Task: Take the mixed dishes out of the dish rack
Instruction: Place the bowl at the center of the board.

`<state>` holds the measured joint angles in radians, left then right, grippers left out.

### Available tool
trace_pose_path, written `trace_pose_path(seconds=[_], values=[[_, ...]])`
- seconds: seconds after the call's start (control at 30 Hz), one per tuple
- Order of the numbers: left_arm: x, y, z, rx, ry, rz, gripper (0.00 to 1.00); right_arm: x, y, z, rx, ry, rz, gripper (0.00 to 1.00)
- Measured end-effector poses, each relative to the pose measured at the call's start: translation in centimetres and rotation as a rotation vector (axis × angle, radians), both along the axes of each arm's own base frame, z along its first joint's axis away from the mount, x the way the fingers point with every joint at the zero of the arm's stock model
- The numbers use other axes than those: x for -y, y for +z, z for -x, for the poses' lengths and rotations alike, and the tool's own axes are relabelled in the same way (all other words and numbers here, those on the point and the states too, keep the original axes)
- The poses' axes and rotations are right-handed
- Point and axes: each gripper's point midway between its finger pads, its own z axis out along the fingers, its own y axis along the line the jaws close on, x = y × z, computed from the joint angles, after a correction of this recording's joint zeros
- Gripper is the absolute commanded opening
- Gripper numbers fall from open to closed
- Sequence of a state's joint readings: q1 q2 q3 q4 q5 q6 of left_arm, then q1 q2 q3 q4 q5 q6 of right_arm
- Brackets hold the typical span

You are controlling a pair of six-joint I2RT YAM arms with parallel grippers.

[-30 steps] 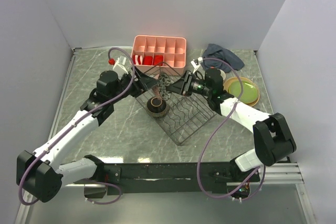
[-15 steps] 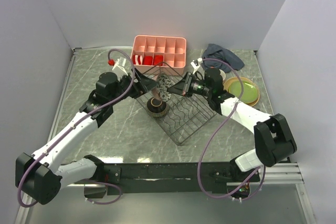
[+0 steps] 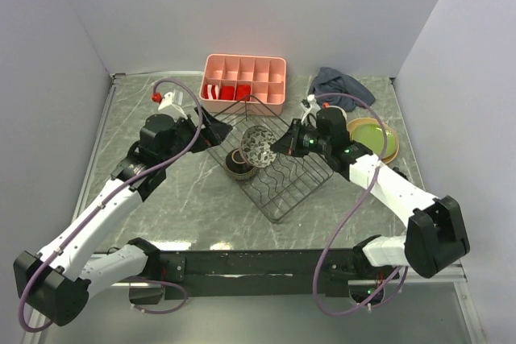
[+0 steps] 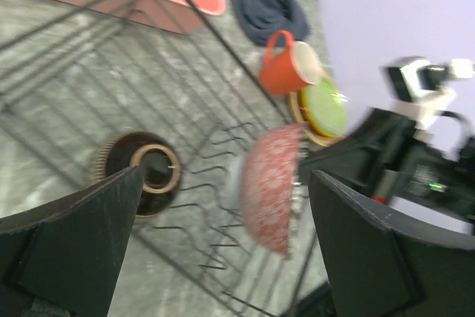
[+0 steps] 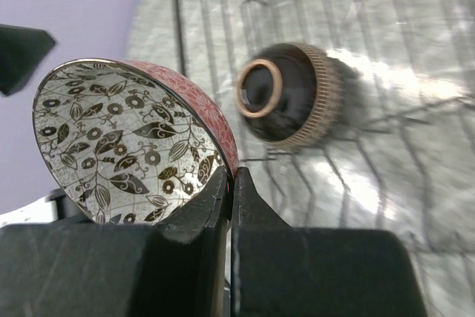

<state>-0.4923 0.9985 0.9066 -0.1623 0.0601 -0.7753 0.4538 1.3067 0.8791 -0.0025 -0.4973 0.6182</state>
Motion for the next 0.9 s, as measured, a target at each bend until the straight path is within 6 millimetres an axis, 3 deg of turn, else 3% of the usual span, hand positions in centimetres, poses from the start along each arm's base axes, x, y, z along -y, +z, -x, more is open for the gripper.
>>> trace_pose_path(seconds=[0.27,0.4,0.47,0.63,0.8,0.9], values=[[-3.6,-0.9,-0.3,0.031,0.128,-0.172,1.0,4.5,1.5,-0.1,0.049,-0.111,0.163,0.0],[-6.3,-0.4,-0.4,0.087,0.231,-0.248,0.99,8.9,2.0,-0.4,0.037,-0.221,0.217,0.0],[-7.7,-0.7,-0.2,0.106,0.281,-0.282,0.99,12.2,1.8,-0.5,0.005,-0.316,0.245,0.0],[-10.6,-3.8,0.0,0.104,0.377,-0.402,0.99,19.3,1.2,0.0,-0.065,-0.527,0.31,0.0],[-11.9,-6.7,-0.2,0.1,0.413,-0.497,0.99,23.6,-0.3,1.0,-0.162,-0.664,0.339,0.0],[-12.0,-7.0,-0.6,0.106,0.422,-0.52,0.99,25.3,-1.9,1.7,-0.229,-0.732,0.354,0.0]])
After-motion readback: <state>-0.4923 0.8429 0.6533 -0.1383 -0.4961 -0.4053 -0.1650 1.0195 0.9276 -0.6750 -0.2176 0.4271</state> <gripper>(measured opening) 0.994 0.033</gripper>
